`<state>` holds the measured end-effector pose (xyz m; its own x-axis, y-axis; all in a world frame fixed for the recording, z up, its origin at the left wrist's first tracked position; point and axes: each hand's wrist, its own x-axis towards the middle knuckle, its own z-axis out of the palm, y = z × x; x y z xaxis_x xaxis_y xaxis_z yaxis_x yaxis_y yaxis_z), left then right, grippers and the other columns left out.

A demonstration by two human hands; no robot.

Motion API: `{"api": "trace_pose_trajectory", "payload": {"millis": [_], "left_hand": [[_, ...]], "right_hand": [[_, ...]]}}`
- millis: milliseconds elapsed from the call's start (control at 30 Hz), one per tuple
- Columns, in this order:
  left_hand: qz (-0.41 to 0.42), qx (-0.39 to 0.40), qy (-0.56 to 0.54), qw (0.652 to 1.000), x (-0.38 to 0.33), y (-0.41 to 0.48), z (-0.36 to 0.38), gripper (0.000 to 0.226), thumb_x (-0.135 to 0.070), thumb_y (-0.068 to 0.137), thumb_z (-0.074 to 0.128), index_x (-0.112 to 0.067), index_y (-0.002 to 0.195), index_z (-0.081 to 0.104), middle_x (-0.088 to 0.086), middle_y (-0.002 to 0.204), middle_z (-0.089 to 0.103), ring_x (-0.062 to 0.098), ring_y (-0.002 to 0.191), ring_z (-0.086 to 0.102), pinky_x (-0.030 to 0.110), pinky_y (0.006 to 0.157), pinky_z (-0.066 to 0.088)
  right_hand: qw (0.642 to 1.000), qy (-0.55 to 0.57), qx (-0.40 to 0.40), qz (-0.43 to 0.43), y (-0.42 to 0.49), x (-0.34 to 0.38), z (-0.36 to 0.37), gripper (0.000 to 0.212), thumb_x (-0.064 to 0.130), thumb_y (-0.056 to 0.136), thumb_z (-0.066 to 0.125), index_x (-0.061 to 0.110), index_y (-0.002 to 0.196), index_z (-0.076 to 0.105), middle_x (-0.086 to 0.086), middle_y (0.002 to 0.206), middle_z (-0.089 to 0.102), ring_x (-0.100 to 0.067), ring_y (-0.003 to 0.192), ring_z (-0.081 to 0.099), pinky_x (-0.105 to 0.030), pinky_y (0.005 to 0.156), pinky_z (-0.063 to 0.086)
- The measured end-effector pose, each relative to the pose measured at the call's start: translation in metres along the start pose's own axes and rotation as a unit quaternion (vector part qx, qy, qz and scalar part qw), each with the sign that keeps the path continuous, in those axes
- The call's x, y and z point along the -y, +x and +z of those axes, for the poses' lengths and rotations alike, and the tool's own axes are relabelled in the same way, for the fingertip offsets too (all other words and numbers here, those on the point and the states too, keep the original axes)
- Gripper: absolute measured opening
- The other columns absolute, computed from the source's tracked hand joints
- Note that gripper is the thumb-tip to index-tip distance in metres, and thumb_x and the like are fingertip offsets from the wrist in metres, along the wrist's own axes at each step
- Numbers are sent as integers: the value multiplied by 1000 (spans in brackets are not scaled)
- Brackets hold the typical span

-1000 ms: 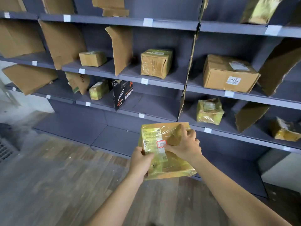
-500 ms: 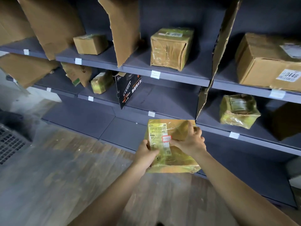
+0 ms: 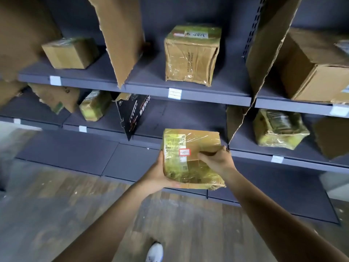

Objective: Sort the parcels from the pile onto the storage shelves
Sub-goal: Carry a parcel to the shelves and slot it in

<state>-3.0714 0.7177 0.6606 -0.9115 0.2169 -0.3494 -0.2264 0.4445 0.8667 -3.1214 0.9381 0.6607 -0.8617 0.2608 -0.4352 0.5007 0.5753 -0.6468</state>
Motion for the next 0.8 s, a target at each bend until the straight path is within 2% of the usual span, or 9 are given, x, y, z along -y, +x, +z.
{"api": "trace_pose_trajectory", "payload": {"millis": [67, 133, 300, 433, 533, 600, 667, 733, 800], "left_hand": [[14, 4, 18, 1000, 3, 21, -22, 107, -14, 60, 91, -43, 142, 27, -23, 125, 60, -3, 117, 56, 21, 97, 46], [9, -3, 20, 1000, 5, 42, -41, 103, -13, 61, 91, -42, 139, 31, -25, 119, 62, -3, 112, 59, 21, 93, 47], [12, -3, 27, 1000, 16, 93, -75, 103, -37, 49, 93, -41, 137, 39, -24, 117, 63, 3, 111, 61, 29, 95, 50], [6, 12, 16, 1000, 24, 128, -96, 86, -22, 64, 91, -43, 130, 41, -27, 111, 61, -5, 104, 58, 16, 82, 47], [-7, 20, -9, 1000, 31, 159, -108, 78, -9, 70, 87, -39, 126, 43, -20, 112, 62, 3, 108, 60, 19, 82, 48], [-19, 8, -5, 1000, 35, 178, -113, 73, -9, 70, 86, -33, 127, 47, -12, 117, 64, 13, 112, 61, 27, 85, 49], [-12, -17, 17, 1000, 32, 191, -116, 67, -12, 72, 85, -29, 126, 48, -10, 118, 64, 16, 113, 61, 30, 87, 49], [7, -57, 46, 997, 27, 201, -116, 64, -16, 75, 83, -20, 129, 49, -8, 119, 59, 17, 112, 59, 29, 88, 45], [1, -123, 106, 987, 22, 207, -117, 61, -27, 77, 82, -7, 126, 51, 1, 115, 57, 22, 107, 57, 27, 81, 39]], "right_hand": [[997, 66, -16, 39, 13, 12, 4, 51, 46, 75, 75, 6, 105, 62, -6, 101, 62, -22, 95, 59, -29, 74, 48], [992, 113, -19, 59, 28, 23, 8, 27, 31, 81, 75, 8, 90, 63, -4, 82, 60, -21, 83, 59, -29, 68, 46], [994, 104, 17, 43, 67, 48, 27, 38, 24, 83, 73, 21, 119, 62, -11, 113, 67, -29, 103, 63, -45, 95, 53], [982, 130, 84, 105, 85, 60, 39, 41, 25, 91, 67, 33, 125, 46, -10, 119, 50, -40, 107, 54, -55, 64, 58], [987, 121, 59, 87, 99, 65, 49, 55, 19, 91, 67, 30, 139, 43, -12, 123, 50, -39, 106, 60, -47, 67, 62], [988, 128, 13, 81, 107, 69, 56, 60, 19, 87, 71, 17, 142, 46, -14, 121, 58, -34, 101, 67, -38, 69, 62], [987, 142, -26, 76, 115, 70, 64, 47, 19, 84, 71, 4, 128, 61, -17, 107, 69, -32, 97, 70, -44, 83, 60], [984, 151, -53, 79, 120, 71, 68, 36, 24, 85, 71, 6, 116, 66, -7, 88, 69, -29, 91, 68, -46, 89, 57], [981, 161, -61, 91, 124, 74, 70, 34, 36, 86, 71, 18, 112, 58, 5, 81, 59, -20, 80, 61, -40, 79, 59]]}}
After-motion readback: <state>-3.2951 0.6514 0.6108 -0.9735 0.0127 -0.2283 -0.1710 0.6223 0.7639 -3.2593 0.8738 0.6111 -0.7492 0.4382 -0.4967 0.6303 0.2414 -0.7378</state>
